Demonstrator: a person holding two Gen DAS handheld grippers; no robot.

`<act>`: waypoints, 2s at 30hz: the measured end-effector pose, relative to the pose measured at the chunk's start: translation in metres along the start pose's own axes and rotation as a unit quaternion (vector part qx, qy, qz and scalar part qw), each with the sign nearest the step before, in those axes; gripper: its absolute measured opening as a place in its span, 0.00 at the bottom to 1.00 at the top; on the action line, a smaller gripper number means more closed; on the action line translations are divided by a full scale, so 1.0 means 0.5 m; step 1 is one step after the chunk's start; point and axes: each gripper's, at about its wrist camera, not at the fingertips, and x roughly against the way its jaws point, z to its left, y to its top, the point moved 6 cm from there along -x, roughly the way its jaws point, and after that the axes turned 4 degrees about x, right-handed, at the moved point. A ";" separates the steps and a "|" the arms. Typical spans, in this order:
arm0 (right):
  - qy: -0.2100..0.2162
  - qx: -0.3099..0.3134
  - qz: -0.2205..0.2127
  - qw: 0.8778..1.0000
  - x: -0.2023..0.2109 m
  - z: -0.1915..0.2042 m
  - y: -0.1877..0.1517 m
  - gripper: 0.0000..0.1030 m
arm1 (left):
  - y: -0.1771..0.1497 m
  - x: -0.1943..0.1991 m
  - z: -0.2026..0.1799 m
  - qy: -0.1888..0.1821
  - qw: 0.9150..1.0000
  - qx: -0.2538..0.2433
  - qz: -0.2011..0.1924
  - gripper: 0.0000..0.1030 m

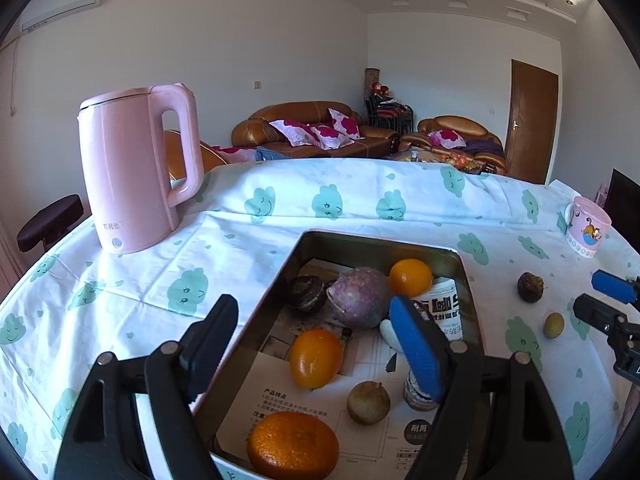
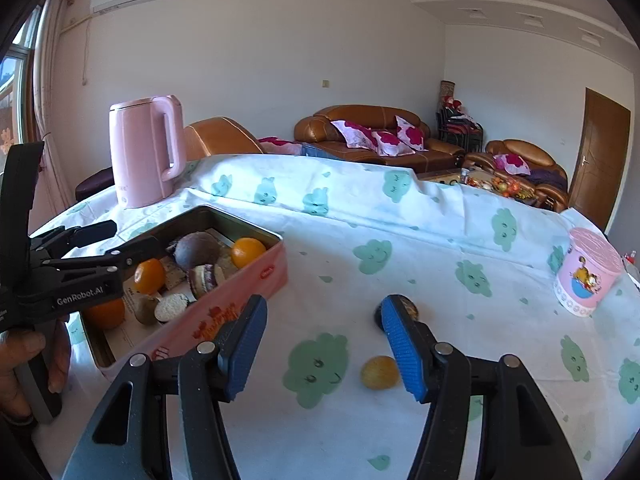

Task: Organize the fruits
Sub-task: 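Withdraw the right tool and close it on the yellow round fruit, then grasp a dark brown round fruit with the left tool while the right tool holds the yellow fruit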

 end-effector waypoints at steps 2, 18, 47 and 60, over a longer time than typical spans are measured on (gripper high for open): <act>-0.010 -0.011 0.012 1.000 0.006 -0.031 -0.015 0.60 | 0.002 0.005 -0.002 0.003 1.000 0.001 -0.005 0.78; 0.008 -0.005 0.106 0.994 -0.064 -0.043 -0.064 0.60 | 0.016 0.044 -0.106 -0.046 0.998 -0.038 -0.002 0.90; -0.052 -0.119 0.103 0.986 -0.072 -0.248 -0.073 0.29 | -0.040 -0.104 -0.432 -0.143 0.970 -0.131 0.146 0.74; -0.046 -0.122 0.101 0.986 -0.072 -0.248 -0.074 0.29 | -0.055 -0.166 -0.461 -0.171 0.960 -0.127 0.182 0.37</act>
